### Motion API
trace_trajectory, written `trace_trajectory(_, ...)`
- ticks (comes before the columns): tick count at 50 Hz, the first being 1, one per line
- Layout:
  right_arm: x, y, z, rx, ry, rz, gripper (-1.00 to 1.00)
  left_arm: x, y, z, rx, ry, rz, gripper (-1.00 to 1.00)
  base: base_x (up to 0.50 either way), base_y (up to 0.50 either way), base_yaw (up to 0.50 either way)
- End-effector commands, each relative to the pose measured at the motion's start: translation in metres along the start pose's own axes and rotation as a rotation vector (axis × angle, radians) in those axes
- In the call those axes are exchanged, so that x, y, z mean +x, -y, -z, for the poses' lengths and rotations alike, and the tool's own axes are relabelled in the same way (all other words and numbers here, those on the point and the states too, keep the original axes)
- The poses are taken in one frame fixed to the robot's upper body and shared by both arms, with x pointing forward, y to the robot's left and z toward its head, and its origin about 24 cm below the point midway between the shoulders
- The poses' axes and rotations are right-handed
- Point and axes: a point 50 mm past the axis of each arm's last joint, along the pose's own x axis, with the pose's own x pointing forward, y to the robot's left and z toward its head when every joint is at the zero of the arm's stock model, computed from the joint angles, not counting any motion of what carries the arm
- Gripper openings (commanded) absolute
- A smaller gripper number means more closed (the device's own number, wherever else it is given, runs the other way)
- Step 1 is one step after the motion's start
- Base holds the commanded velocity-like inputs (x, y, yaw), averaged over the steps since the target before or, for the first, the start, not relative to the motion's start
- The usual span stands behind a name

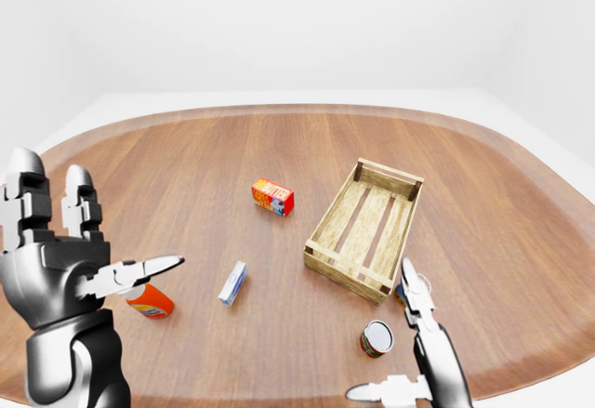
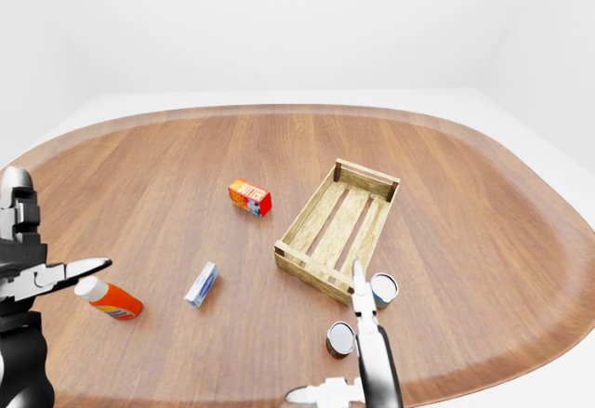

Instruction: Pick up the tomato sauce, and put it in the wooden tray.

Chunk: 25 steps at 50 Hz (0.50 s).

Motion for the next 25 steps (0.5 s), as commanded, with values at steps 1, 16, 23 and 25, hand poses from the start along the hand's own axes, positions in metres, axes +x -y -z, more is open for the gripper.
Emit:
trace_trajectory(1, -0.0010, -0.0007, 0.0044, 0.002, -0.010, 0.000, 1.00, -0.0001, 0.0006, 0.0012, 0.002, -0.005, 0.002, 0.98, 0.00, 0.00, 0.00)
trace_trajectory(16, -0.0066, -0.0036, 0.0102, -0.003, -0.024, 0.000, 1.00, 0.0008, 0.0009, 0.0029, 0.003, -0.010, 0.001, 0.98, 0.00, 0.00, 0.00)
trace_trajectory(23, -0.0061, -0.0040, 0.0126, -0.004, -0.031, 0.000, 1.00, 0.0006, 0.0011, 0.0026, 0.003, -0.010, 0.002, 0.99, 0.00, 0.00, 0.00)
trace_trajectory(25, -0.0067, -0.0041, 0.0126, -0.005, -0.033, 0.000, 1.00, 0.0006, 0.0013, 0.0030, 0.003, -0.011, 0.002, 0.99, 0.00, 0.00, 0.00)
